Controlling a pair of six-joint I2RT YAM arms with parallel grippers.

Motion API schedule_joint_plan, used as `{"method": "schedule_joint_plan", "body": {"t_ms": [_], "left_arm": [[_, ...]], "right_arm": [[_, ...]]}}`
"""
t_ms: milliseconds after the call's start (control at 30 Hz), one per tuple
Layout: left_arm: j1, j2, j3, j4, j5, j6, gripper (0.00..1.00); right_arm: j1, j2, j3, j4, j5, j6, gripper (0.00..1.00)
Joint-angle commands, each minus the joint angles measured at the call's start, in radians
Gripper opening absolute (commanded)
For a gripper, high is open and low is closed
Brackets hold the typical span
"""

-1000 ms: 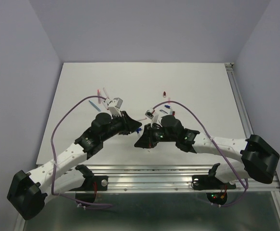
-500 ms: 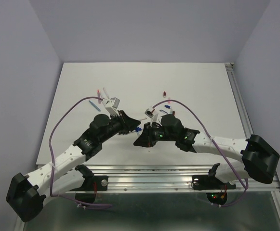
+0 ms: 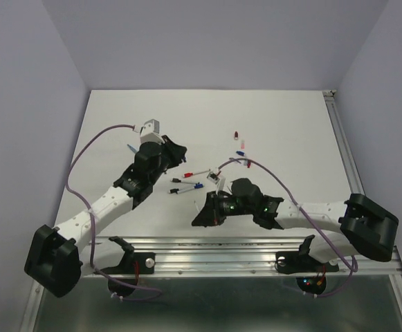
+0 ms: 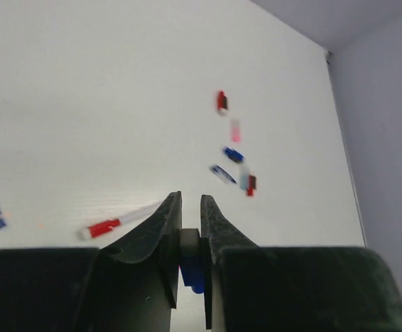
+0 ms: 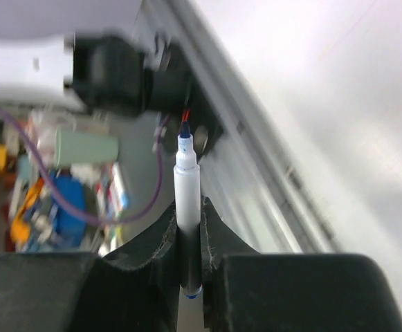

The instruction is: Open the pen caps

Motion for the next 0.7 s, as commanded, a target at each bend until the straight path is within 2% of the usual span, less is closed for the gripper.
{"method": "schedule_joint_plan", "body": {"t_ms": [0, 133, 400, 567, 667], "left_arm": [[0.152, 0.105, 0.080, 0.089, -0.149, 0.072, 0.00], [0.221, 0.148, 0.103, 0.113, -0.084, 0.099, 0.00], [0.229, 0.156, 0.108, 0.083, 0.014, 0.120, 0.00], [0.222, 0.291, 0.146, 0.087, 0.116, 0.079, 0.00], [0.179, 0.445, 0.216, 0.089, 0.132, 0.056, 0.00]], "right_arm": [[0.082, -0.012, -0.084, 0.161, -0.141, 0.090, 0.01], [0.099, -0.069, -0.095, 0.109, -0.095, 0.060, 0.01], [0.085, -0.102, -0.044, -0.102, 0.101, 0.004, 0.01], [0.031, -0.143, -0.020, -0.274, 0.253, -0.004, 0.01], [0.023, -0.221, 0.005, -0.433, 0.491, -0.004, 0.01]]}}
